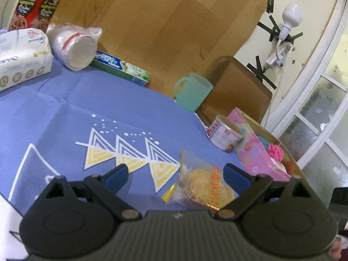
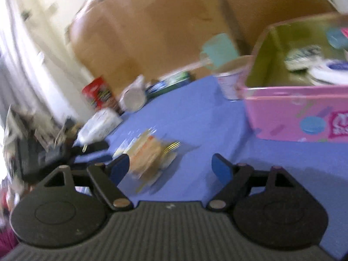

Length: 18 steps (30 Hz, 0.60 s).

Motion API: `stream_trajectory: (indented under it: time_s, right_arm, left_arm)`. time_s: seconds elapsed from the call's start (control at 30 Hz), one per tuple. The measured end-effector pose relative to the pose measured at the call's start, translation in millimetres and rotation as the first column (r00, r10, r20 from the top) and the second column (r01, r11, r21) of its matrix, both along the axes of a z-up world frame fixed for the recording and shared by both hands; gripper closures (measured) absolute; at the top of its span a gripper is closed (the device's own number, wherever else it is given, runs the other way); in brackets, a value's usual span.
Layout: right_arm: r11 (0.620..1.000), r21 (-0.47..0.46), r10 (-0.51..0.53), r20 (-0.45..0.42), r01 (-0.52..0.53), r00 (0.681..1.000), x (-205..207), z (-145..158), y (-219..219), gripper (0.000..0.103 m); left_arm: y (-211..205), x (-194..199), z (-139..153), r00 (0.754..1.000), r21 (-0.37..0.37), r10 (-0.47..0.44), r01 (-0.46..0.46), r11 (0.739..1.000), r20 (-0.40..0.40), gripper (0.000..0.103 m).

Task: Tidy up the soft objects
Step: 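Grasp the clear bag with a round biscuit with the right gripper, then carry the biscuit bag into the pink tin and open the right gripper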

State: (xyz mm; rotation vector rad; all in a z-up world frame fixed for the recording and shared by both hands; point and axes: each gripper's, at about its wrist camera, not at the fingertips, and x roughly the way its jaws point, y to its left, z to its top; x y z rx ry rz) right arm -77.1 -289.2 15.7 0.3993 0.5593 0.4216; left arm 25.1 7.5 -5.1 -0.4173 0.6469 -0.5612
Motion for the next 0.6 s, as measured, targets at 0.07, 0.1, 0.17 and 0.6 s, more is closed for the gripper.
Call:
stream_trajectory:
  time_s: [0.07,0.1,0.17,0.6]
  right_arm:
    - [0.993,-0.112,0.031,0.024,-0.029,0.999,4,-1,19,0.016]
    - [0.986,-0.161,0.044,0.033,-0.039,0.998,7,-1,26,0.015]
    - [0.969,-0.238,0.085,0.036,-0.074,0.996,16,-4,42,0.013]
    - [0.888,-0.457,0.139,0.159,-0.052,0.977,41,-7,74,0.043]
  left_arm:
    - [-6,3,4,1.0,0.011,-0.023,0.023,1.0,0.002,0.005]
    - [-11,5,6,0.999,0.027,-0.041,0.041,0.999,0.01,0.005]
    - [-25,9,9,0.996,0.071,-0.082,0.08,0.994,0.028,0.007]
    - [-77,0,31,0.982,0.141,-0.179,0.17,0.975,0.059,0.044]
